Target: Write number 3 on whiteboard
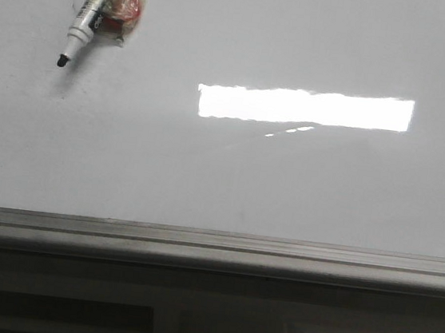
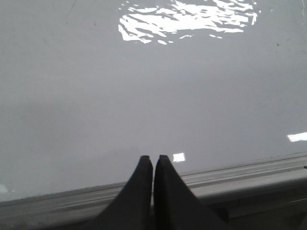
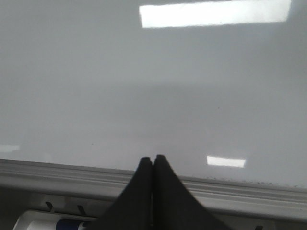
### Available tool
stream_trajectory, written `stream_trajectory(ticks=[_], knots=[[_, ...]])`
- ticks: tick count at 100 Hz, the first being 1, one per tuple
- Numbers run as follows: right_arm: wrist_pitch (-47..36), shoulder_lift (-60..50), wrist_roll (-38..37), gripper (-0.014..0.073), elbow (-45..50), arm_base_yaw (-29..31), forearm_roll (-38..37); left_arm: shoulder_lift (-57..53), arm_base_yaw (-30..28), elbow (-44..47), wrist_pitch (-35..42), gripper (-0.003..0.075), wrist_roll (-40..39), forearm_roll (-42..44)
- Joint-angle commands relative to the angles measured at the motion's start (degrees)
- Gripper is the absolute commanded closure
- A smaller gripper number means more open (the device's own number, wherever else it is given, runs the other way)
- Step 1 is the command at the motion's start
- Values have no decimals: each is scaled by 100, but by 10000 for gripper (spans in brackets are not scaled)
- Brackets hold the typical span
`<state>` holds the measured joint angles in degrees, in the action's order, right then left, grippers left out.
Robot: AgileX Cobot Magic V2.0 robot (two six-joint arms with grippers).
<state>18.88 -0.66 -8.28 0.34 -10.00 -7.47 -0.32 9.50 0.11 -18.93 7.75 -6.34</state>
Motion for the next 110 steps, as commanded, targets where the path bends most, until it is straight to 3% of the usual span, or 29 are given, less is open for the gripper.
stream_trajectory(ticks=[1,89,99,110], knots=[[-150,-80,7,654,184,28,-99,-128,-19,57,363,741,-56,-37],[-312,-80,7,654,184,28,-124,-128,-19,57,544,741,-56,48],[-1044,-80,7,654,184,28,182,-128,-19,57,1170,741,-77,-1312],[-2196,-80,7,654,184,28,1700,-128,-19,57,1807,741,-76,-3552]])
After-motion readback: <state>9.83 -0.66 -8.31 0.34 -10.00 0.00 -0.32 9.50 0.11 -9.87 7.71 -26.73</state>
